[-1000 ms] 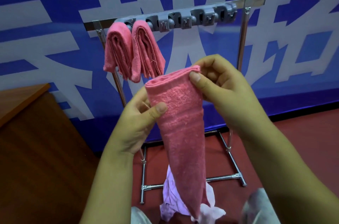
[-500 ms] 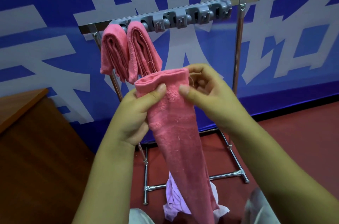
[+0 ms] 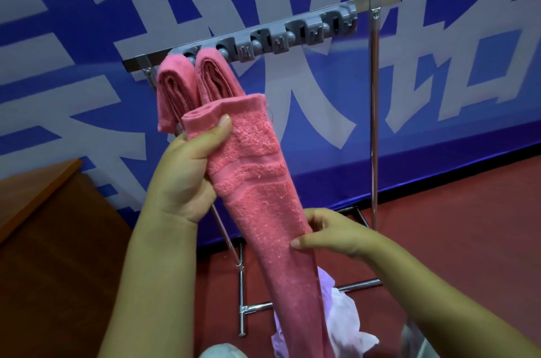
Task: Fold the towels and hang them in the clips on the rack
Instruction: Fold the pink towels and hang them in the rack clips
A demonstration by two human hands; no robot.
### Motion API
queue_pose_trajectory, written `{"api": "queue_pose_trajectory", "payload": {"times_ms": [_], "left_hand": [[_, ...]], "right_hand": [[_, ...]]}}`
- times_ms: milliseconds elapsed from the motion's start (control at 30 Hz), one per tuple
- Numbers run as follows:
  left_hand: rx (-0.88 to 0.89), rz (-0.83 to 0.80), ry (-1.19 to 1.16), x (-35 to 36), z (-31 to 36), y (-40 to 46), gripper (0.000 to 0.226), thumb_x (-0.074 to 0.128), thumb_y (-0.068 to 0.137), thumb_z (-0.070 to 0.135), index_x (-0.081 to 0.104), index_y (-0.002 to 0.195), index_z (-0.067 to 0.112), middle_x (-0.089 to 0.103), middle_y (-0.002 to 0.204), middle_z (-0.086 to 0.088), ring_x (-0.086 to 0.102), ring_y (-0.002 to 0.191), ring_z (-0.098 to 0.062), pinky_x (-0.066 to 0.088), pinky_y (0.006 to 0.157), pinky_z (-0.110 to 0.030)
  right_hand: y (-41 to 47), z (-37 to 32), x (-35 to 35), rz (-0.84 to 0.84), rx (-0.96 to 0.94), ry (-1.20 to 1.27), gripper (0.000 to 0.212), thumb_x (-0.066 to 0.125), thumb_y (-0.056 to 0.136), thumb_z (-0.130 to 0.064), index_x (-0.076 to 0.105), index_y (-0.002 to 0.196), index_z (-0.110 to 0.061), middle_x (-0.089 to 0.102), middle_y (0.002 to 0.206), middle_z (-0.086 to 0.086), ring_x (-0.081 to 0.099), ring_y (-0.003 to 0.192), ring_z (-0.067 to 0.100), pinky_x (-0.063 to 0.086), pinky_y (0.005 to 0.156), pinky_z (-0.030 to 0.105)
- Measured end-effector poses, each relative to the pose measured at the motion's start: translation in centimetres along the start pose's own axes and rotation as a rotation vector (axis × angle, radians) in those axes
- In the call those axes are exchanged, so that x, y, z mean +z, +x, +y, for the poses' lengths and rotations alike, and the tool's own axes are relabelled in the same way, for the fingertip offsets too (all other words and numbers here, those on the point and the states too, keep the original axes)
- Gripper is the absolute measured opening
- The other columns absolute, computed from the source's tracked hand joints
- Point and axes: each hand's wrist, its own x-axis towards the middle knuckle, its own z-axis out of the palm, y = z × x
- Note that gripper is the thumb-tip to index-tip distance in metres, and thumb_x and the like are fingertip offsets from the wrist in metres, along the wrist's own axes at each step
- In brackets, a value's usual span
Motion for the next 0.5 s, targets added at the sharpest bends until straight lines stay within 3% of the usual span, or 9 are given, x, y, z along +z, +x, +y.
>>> {"api": "queue_pose_trajectory", "payload": {"times_ms": [33, 133, 233, 300, 400, 500], "left_hand": [[0.008, 0.009, 0.002, 0.0, 0.3, -0.1, 0.028, 0.061, 0.071, 0.014, 0.066, 0.098, 0.011, 0.075, 0.087, -0.005, 0.072, 0.082, -0.017, 0.058, 0.071, -0.033], [0.044, 0.021, 0.002, 0.0, 1.2, -0.4, 0.024, 0.06, 0.071, 0.013, 0.065, 0.094, 0.013, 0.075, 0.084, -0.003, 0.072, 0.08, -0.016, 0.058, 0.067, -0.032], [0.066, 0.025, -0.003, 0.1, 2.2, -0.3, 0.021, 0.061, 0.07, 0.014, 0.065, 0.091, 0.013, 0.074, 0.083, -0.002, 0.072, 0.08, -0.015, 0.058, 0.069, -0.033], [0.067, 0.024, -0.003, 0.3, 2.9, 0.0, 0.023, 0.062, 0.071, 0.015, 0.065, 0.094, 0.012, 0.073, 0.087, -0.003, 0.071, 0.083, -0.016, 0.058, 0.074, -0.035], [0.061, 0.021, 0.0, 0.7, 3.8, 0.6, 0.023, 0.062, 0.073, 0.016, 0.064, 0.095, 0.012, 0.073, 0.087, -0.003, 0.071, 0.085, -0.018, 0.058, 0.078, -0.038], [0.022, 0.015, -0.025, 0.4, 4.9, 1.5, 0.025, 0.059, 0.078, 0.016, 0.062, 0.102, 0.009, 0.072, 0.095, -0.006, 0.071, 0.089, -0.019, 0.058, 0.079, -0.04]], "right_hand": [[0.2, 0.0, 0.2, 0.006, -0.005, 0.004, 0.019, 0.071, 0.071, -0.009, 0.067, 0.089, -0.008, 0.068, 0.088, 0.001, 0.062, 0.084, 0.015, 0.051, 0.083, 0.031], [0.6, 0.0, 0.6, 0.013, -0.016, 0.035, 0.061, 0.08, 0.067, -0.017, 0.048, 0.108, 0.014, 0.061, 0.098, 0.014, 0.058, 0.092, 0.024, 0.047, 0.089, 0.041], [0.4, 0.2, 0.9, -0.001, -0.005, 0.016, 0.052, 0.074, 0.074, 0.001, 0.051, 0.12, -0.007, 0.066, 0.11, 0.004, 0.063, 0.102, 0.018, 0.052, 0.092, 0.033], [0.3, 0.0, 1.3, -0.004, 0.025, -0.074, 0.049, 0.077, 0.073, -0.004, 0.059, 0.116, -0.018, 0.068, 0.112, 0.001, 0.064, 0.102, 0.015, 0.052, 0.092, 0.034], [0.7, -0.2, 1.5, -0.003, 0.102, -0.151, 0.042, 0.076, 0.07, -0.023, 0.067, 0.108, -0.009, 0.069, 0.111, 0.014, 0.066, 0.102, 0.025, 0.051, 0.094, 0.042], [0.9, -0.8, 0.9, -0.065, 0.138, -0.09, 0.035, 0.071, 0.073, -0.022, 0.067, 0.104, -0.006, 0.069, 0.107, 0.013, 0.065, 0.1, 0.027, 0.051, 0.095, 0.037]]}}
